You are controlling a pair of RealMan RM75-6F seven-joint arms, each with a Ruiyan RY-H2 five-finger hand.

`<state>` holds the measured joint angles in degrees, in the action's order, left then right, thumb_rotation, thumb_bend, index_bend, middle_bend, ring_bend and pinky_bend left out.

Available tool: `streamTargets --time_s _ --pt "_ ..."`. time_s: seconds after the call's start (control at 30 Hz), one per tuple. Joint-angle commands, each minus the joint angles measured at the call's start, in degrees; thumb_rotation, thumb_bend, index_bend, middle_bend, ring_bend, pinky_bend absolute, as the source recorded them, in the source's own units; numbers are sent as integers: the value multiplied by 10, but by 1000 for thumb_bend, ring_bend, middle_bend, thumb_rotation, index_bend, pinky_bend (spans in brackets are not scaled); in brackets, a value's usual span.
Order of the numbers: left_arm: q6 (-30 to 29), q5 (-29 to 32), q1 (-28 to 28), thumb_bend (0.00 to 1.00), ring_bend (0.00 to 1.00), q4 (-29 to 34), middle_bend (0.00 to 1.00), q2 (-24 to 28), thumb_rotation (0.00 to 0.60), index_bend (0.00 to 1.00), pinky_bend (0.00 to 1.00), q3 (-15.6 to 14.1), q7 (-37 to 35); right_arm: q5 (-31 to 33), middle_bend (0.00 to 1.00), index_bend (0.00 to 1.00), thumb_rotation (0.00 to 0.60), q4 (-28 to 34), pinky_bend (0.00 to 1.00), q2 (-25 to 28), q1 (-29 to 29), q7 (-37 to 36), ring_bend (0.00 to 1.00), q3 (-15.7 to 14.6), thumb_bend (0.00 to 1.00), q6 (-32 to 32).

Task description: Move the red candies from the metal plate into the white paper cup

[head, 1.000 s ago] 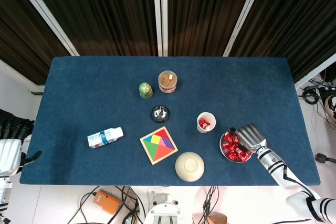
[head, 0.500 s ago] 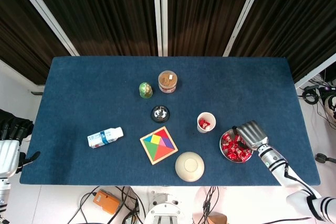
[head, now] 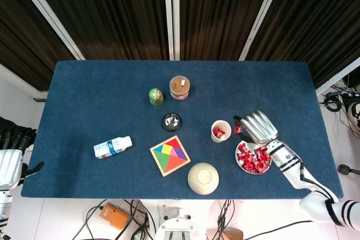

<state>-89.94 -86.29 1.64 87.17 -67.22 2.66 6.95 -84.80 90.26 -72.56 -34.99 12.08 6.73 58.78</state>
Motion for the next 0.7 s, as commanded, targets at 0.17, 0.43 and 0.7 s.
streamTargets --time_s 0.17,0.43,0.7 --pt "2 4 -1 0 42 1 158 2 600 171 0 0 1 24 919 543 600 -35 1000 -59 -40 12 1000 11 509 -46" --pt "3 7 -2 0 42 -1 159 1 600 171 0 0 0 17 919 362 600 -41 1000 -61 -38 20 1000 0 504 -33" --pt "5 4 1 0 42 -2 159 -2 600 171 0 1 0 -32 919 373 600 -28 1000 -9 12 -18 1000 -36 504 44"
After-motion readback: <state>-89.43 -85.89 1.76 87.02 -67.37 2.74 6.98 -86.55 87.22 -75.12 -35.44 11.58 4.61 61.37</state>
